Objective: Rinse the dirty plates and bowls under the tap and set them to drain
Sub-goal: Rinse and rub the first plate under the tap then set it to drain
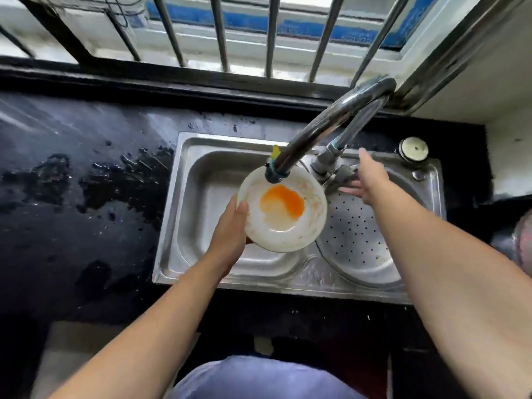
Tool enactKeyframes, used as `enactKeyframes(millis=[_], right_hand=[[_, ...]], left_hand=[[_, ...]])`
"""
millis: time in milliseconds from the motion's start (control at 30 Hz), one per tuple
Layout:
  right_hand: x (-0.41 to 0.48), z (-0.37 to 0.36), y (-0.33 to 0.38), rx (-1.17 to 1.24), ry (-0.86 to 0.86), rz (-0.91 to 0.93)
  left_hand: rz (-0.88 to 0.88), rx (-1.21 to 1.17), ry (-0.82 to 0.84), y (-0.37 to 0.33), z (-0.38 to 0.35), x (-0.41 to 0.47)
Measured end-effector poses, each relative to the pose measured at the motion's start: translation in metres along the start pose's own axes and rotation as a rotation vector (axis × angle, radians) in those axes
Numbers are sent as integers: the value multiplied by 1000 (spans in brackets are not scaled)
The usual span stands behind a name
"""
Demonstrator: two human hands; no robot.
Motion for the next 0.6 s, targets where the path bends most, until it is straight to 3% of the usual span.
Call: enactKeyframes(millis=[67,167,233,300,400,467,533,600], right_hand=[[17,-6,6,-65,-41,14],[19,-9,10,-437,-183,118],[16,-8,7,-882,-367,258],[15,-9,8,-955,-365,252],[18,-11,4,-878,-338,211],[17,-10,0,-577,-330,111],[26,-10,-3,-357,-203,94],[36,-11,-10,-317,-238,114]], left_hand=[[21,-13,-32,3,-3,2],[45,-13,-75,4,-5,5],[46,-13,-99,5,-6,7],[59,-21,-125,7,-7,9],[84,-40,-172,9,-8,11],[87,-47,-195,9,-8,11],[94,-48,-212,10,-8,11],[105,-44,-229,10,-5,10]])
Point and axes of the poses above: each hand's wrist, its own x-axis towards the middle knuckle, its own z-axis out of the back of the hand, y = z × x, the point moved 2 cm from there along x, towards the middle knuckle, and after that the axes turned 10 degrees about -z, right-handed, at the moved point
